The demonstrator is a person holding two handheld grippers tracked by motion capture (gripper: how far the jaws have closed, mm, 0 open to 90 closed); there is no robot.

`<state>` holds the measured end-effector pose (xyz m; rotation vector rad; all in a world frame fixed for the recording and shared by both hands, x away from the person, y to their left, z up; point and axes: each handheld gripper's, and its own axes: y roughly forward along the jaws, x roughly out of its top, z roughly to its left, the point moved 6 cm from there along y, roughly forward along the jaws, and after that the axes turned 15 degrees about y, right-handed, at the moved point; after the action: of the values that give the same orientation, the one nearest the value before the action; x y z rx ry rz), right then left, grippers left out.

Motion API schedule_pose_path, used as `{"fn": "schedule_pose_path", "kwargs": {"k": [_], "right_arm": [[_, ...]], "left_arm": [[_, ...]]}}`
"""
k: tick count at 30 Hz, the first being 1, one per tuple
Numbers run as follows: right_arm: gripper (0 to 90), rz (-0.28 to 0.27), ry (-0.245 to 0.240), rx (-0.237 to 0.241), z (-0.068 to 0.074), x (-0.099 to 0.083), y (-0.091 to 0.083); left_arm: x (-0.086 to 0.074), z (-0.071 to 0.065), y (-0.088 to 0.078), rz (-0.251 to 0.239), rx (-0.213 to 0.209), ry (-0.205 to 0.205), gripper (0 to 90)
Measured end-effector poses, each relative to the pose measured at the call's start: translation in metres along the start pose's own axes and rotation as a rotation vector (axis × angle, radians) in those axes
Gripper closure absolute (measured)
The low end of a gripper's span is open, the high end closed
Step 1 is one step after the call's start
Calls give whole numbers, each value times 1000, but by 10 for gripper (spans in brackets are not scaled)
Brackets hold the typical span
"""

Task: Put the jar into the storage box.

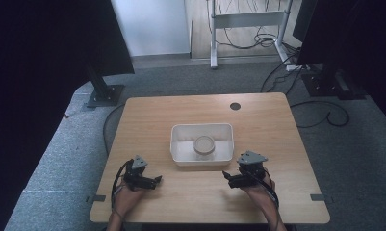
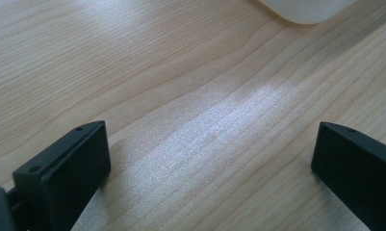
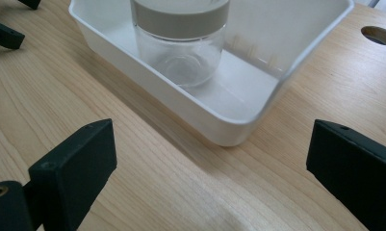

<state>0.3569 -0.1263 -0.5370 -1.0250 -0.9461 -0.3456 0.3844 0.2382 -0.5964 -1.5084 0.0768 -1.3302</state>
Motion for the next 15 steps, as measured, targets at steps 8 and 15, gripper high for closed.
{"fn": "schedule_pose_path", "kwargs": {"k": [8, 15], "right_arm": [[32, -1, 10, -13, -8, -8, -9], [33, -3, 20, -29, -17, -17, -16]], "left_arm": [[0, 0, 0, 0, 0, 0, 0], [0, 0, 0, 0, 1, -1, 0]]}}
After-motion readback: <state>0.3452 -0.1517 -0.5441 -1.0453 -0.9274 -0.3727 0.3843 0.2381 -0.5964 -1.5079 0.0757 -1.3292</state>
